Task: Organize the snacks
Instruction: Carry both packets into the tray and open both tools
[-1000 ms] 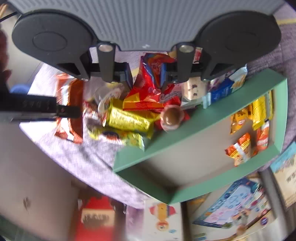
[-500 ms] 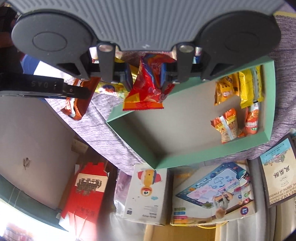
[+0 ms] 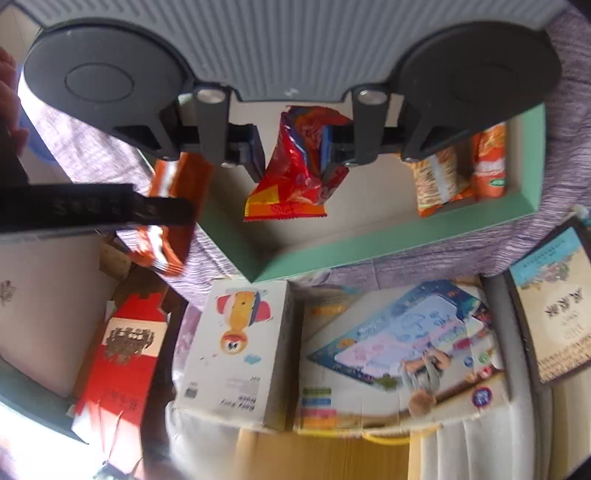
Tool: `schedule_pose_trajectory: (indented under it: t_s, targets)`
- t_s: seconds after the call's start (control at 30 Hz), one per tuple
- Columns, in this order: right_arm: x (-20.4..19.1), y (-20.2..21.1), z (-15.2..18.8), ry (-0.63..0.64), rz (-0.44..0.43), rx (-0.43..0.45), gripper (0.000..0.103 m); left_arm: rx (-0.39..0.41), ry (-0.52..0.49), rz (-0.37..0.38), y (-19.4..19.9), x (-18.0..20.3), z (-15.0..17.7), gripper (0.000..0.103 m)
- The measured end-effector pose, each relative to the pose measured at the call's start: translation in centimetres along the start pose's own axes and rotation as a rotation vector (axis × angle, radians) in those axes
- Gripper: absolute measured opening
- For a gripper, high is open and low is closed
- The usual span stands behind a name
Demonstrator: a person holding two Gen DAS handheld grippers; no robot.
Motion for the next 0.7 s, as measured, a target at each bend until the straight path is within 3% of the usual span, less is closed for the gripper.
schedule_pose_trajectory:
  t_s: [0.23,0.37,0.4,0.43,0.5,0.6,0.7]
  targets:
    - [-0.3,-7.4,-2.6,0.045,0.028,-0.089,0.045,-0.064,0.038,-0.014,-6.6,-0.2,-1.2,0.029]
    - [-0.1,-9.0,-3.2,0.021,-0.015,-0.101,0.05,-0.054,0.048,-0.024,-9.2,-0.2,-2.3,0.031]
    - [0.0,-8.9,-3.6,0.007,-0.024,-0.082,0.059,-0.051,0.05,-0.034,-9.6,-0.3,-2.5,0.038]
    - [0.2,-8.7,-4.0,-0.009,-0.03,-0.056,0.067,-0.052,0.053,-0.05,-9.8,-0.5,-2.7,0.061]
    - [0.4,-7.8,-4.3,-0.035,-0.042,0.002,0.096,-0.047,0.067,-0.09,-9.9,-1.0,-2.8,0.093]
    - [0.8,-7.0,-4.2,-0.043,-0.04,0.025,0.103,-0.032,0.069,-0.106,-9.0,-1.4,-2.5,0.098]
    - [1.2,-6.4,-3.9,-0.055,-0.025,0.027,0.103,-0.052,0.084,-0.105,-8.3,-1.6,-1.9,0.102]
Point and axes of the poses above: each gripper's, at about its wrist camera, not at the fingertips, and y roughly against the way its jaws point, x to its right, z to its underside, the point moved 8 cm from there along -y, roughly the way its jaws point, and after that the axes turned 2 degrees about -y, right-handed, at the moved point
